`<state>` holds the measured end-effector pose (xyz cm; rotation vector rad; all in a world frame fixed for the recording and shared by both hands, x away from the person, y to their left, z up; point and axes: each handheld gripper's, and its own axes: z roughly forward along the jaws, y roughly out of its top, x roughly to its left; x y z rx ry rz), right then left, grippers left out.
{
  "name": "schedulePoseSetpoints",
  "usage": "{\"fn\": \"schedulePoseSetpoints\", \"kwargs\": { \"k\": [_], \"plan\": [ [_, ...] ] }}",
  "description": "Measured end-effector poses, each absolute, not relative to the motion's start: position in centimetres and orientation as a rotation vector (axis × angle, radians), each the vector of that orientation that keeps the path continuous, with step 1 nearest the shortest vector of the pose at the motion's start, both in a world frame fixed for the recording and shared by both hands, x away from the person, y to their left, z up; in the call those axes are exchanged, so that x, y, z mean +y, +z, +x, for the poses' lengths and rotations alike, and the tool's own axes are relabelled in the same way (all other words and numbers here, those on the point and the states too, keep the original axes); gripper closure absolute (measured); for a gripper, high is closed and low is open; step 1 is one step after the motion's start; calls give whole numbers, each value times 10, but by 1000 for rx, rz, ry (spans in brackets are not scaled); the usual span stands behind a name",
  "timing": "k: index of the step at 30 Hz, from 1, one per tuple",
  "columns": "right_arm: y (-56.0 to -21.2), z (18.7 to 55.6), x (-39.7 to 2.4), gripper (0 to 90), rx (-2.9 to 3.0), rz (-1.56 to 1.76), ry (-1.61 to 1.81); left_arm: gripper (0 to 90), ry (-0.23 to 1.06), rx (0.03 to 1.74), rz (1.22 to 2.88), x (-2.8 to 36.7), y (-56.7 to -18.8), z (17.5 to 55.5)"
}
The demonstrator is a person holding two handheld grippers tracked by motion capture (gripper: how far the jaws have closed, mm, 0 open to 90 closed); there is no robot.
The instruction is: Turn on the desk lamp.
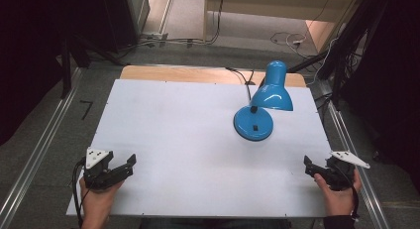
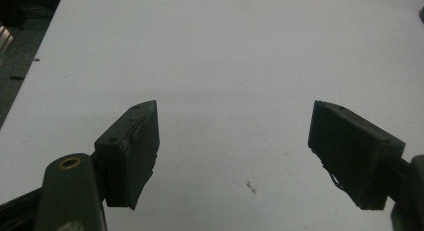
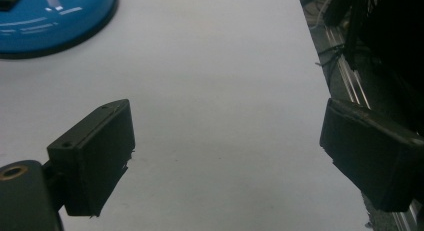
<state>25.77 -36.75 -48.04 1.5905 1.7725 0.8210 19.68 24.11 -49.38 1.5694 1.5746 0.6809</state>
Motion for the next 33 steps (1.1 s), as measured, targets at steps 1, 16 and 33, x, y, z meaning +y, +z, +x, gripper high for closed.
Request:
{"fn": "schedulePoseSetpoints", "kwargs": {
  "k": [1,16,33],
  "plan": [
    [-480,257,-367,59,1770,1585,831,210,683,1573,1568,241,-494,197],
    [-477,264,-357,63,1775,1567,885,209,684,1576,1569,241,-494,197],
    [-476,273,-356,63,1768,1571,936,210,692,1581,1574,240,-495,197]
  ]
}}
